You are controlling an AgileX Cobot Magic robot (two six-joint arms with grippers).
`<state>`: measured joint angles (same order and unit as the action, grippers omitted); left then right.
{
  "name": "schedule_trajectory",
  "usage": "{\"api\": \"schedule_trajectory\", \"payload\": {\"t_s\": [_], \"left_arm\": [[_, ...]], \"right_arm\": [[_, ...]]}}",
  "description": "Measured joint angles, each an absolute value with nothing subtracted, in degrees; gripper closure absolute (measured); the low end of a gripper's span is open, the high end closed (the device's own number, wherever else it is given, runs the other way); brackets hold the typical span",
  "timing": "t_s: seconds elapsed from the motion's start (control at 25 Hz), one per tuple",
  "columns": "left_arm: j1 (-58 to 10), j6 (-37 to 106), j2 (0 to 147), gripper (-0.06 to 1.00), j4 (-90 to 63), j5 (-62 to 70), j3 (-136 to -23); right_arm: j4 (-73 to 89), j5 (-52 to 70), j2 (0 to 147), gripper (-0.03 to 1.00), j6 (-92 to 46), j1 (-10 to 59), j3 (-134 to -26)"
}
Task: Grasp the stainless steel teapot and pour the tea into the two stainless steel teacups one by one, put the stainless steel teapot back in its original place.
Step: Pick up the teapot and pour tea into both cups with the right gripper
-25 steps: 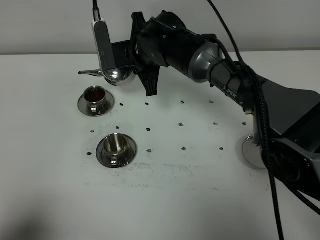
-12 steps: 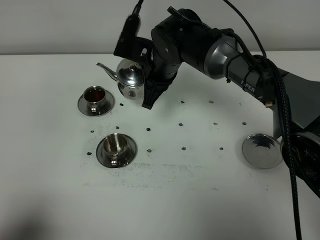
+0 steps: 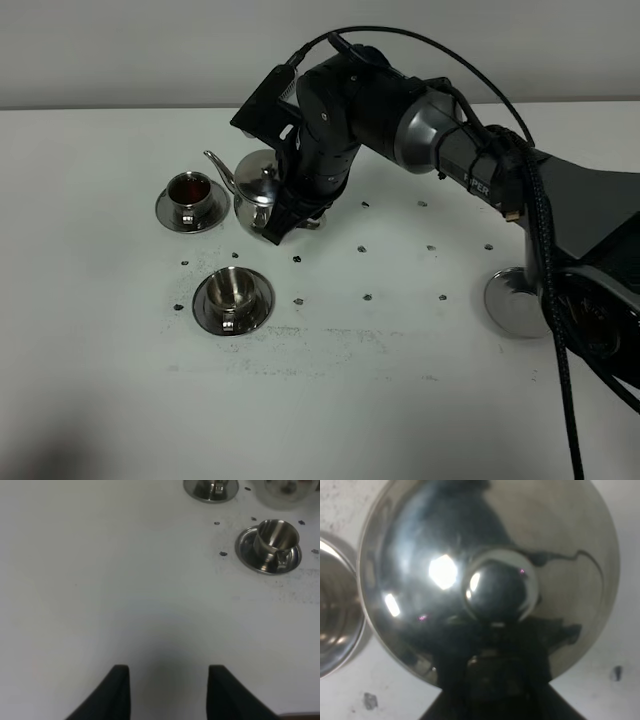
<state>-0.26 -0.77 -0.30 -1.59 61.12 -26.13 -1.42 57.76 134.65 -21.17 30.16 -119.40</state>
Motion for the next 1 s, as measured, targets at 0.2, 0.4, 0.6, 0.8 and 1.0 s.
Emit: {"api": "schedule_trajectory", "payload": {"t_s": [0.2,0.4,0.6,0.8,1.0], "left_arm": [[-0.26,-0.77,-0.3,0.57,-1.59,61.12,-26.13],[-0.26,-0.77,-0.3,0.57,-1.59,61.12,-26.13],[-0.26,-0.77,-0.3,0.57,-1.59,61.12,-26.13],[-0.26,-0.77,-0.3,0.57,-1.59,61.12,-26.13],[-0.26,-0.77,-0.3,0.57,-1.59,61.12,-26.13]], "right_arm": [[-1.35,56.69,136.68,0.75,-21.17,30.38,-119.45],[-2.02,57.15,137.21,0.75,-21.17,30.56,-119.66],[-3.06,59.81,135.88,0.75,-21.23,30.8,-120.55],[-2.7,60.79,131.57,0.75,-21.35,31.28,-118.86],[-3.09,58.21,122.87,0.75,-21.39,31.67,-108.18]]}}
